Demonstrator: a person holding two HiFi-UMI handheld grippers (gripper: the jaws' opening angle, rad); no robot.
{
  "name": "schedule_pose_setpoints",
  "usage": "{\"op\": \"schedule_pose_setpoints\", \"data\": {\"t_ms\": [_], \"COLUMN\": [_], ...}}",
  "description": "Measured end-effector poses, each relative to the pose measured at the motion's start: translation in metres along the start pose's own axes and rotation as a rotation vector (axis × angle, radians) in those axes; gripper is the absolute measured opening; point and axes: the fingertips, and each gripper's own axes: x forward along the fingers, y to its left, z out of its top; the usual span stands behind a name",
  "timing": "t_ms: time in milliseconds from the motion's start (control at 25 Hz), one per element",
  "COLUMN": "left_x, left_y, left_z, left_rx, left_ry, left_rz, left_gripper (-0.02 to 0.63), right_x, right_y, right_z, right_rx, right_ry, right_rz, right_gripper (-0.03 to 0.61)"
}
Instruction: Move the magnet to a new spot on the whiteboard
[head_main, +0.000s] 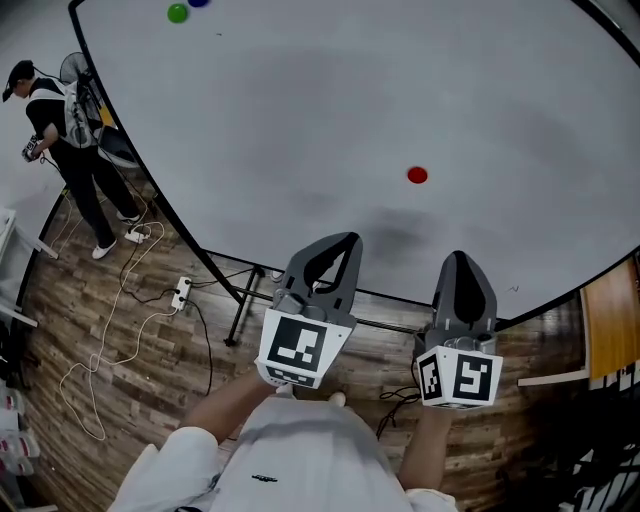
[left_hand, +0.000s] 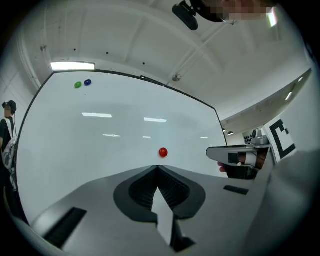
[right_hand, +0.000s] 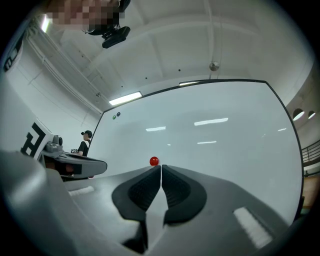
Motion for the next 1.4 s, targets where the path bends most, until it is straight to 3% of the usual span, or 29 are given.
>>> {"op": "schedule_pose_setpoints", "data": {"t_ms": [560,1400], "left_x": [-0.009,-0.009], "left_y": [0.013,0.019], "left_z": [-0.020,-0.021], "left_rx": [-0.025,-0.044], "left_ry": [0.016,0.012], "left_rz": [-0.002,-0.020], "left_gripper": [0.006,0.006], "right_x": [-0.009,-0.003], "right_y": [0.008,0.017], "right_z": [-0.038,-0.035], "right_rx": [-0.009,-0.027], "right_ry": [0.052,0.060], "right_rz": [0.032,0.054], "right_gripper": [0.005,0.005]}}
